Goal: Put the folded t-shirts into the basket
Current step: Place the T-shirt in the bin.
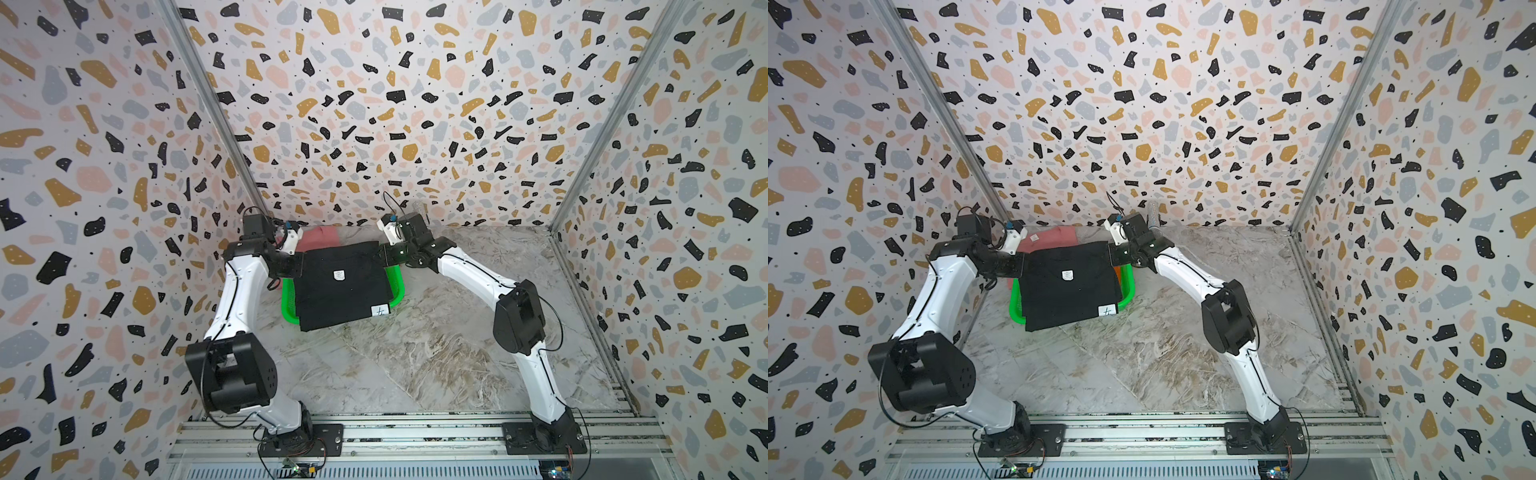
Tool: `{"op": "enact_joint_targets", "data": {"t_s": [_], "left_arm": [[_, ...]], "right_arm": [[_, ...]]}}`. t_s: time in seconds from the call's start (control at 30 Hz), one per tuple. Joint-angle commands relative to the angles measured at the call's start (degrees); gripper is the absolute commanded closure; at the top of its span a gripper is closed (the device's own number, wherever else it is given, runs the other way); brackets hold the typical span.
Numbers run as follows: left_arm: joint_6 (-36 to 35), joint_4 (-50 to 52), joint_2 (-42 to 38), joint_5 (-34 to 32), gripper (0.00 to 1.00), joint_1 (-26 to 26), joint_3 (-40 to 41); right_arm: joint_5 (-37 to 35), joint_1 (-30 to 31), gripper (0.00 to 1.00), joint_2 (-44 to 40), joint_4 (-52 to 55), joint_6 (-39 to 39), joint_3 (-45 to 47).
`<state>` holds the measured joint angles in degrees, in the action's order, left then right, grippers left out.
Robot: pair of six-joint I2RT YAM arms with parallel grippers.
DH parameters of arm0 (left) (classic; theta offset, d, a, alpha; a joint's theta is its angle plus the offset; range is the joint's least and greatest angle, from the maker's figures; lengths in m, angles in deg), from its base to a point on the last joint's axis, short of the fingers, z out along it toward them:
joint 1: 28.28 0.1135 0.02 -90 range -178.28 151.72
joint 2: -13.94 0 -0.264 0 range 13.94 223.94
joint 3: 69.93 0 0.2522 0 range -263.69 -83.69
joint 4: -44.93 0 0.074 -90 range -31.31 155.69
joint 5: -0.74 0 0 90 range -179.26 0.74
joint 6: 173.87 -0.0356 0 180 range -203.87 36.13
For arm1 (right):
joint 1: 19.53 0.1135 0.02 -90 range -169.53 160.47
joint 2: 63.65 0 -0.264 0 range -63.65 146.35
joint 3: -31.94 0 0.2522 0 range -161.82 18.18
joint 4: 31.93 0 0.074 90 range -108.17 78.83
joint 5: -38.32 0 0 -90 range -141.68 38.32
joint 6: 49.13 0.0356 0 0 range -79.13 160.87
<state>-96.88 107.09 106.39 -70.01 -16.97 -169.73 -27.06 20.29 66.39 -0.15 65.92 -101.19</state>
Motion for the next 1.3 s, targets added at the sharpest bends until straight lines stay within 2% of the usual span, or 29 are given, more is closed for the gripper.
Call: {"op": "enact_joint_targets", "data": {"t_s": [0.0,0.47,0.97,1.03,1.07,1.13,1.27], "left_arm": [[-1.3,-3.8,1.1,1.8,1.0,0.4,-0.6],[-2.1,-10.9,8.2,2.6,1.0,0.4,2.3],[-2.4,-12.9,14.0,1.3,1.0,0.4,2.4],[-2.1,-12.7,15.0,1.3,0.99,0.4,2.0],[-1.8,-12.8,15.2,0.8,0.91,0.4,1.7],[-1.3,-13.7,15.5,-0.7,0.6,0.5,1.5],[0.3,-15.2,14.6,-4.3,0.24,0.6,0.0]], "right_arm": [[-1.4,-0.3,1.0,-0.1,-0.2,-1.0,-2.2],[-4.4,-0.5,1.0,5.0,1.1,-3.1,-5.5],[-4.7,-1.1,1.0,8.1,1.4,-2.3,-7.5],[-4.8,-1.1,0.92,8.3,1.1,-2.1,-7.5],[-4.9,-1.2,0.8,8.3,1.1,-2.0,-7.7],[-5.8,-1.2,0.56,8.4,1.6,-1.9,-8.1],[-8.4,-1.2,0.47,6.3,3.0,-2.3,-8.6]]}}
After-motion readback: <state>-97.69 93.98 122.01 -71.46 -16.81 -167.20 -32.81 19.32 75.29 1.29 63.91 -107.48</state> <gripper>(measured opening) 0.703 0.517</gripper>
